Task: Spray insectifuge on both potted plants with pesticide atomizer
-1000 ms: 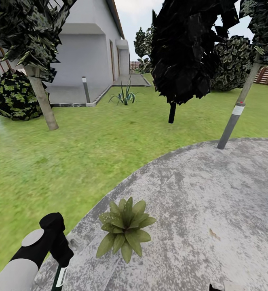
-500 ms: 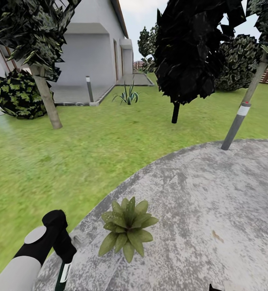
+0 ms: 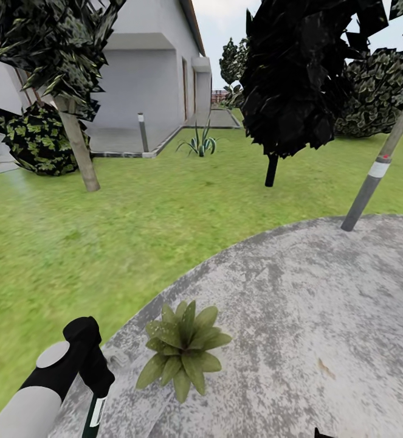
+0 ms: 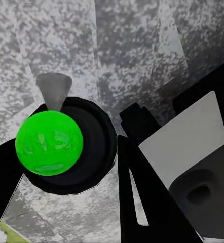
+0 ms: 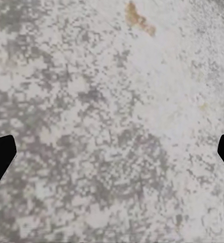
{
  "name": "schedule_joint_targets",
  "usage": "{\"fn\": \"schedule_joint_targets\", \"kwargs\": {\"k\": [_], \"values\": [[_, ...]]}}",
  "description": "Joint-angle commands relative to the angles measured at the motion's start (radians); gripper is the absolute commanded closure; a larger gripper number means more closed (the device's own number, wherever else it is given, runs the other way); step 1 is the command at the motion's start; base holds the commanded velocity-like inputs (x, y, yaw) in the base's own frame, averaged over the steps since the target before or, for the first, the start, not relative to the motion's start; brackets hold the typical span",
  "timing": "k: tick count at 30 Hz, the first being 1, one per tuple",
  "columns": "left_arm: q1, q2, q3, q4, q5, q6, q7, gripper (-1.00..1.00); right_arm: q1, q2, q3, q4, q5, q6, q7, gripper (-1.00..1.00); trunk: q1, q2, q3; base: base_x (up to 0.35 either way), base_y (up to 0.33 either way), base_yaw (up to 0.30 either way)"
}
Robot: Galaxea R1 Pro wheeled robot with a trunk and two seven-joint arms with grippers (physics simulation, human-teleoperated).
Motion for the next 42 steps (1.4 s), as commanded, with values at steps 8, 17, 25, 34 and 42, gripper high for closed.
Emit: {"fn": "schedule_joint_targets", "kwargs": {"k": [8, 17, 25, 34, 42], "values": [[0.003, 0.0, 0.003, -0.001, -0.007, 0.01, -0.01, 1.0, -0.001, 0.001, -0.006, 0.002, 0.011, -0.004, -0.004, -1.0, 0.0, 0.0, -0.001, 0.146, 0.01, 0.04], [0.004, 0.0, 0.003, -0.001, -0.008, 0.011, -0.01, 1.0, -0.001, 0.002, -0.006, 0.002, 0.011, -0.004, -0.004, -1.0, 0.0, 0.0, -0.001, -0.229, 0.0, 0.26], [0.004, 0.001, 0.006, 0.015, 0.023, 0.009, 0.061, 1.0, -0.001, 0.003, -0.006, 0.002, 0.011, -0.004, -0.004, -1.0, 0.0, 0.0, -0.001, -0.146, 0.0, 0.16], [0.005, 0.0, 0.011, 0.017, 0.146, 0.009, 0.194, 1.0, -0.001, 0.004, -0.006, 0.002, 0.011, -0.004, -0.003, -1.0, 0.0, 0.0, -0.001, -0.002, 0.0, 0.003], [0.005, 0.002, 0.034, 0.158, 0.258, -0.047, 0.351, 1.0, -0.001, 0.004, -0.007, 0.003, 0.01, -0.005, -0.001, -1.0, 0.0, 0.0, -0.001, 0.0, 0.0, 0.0]]}}
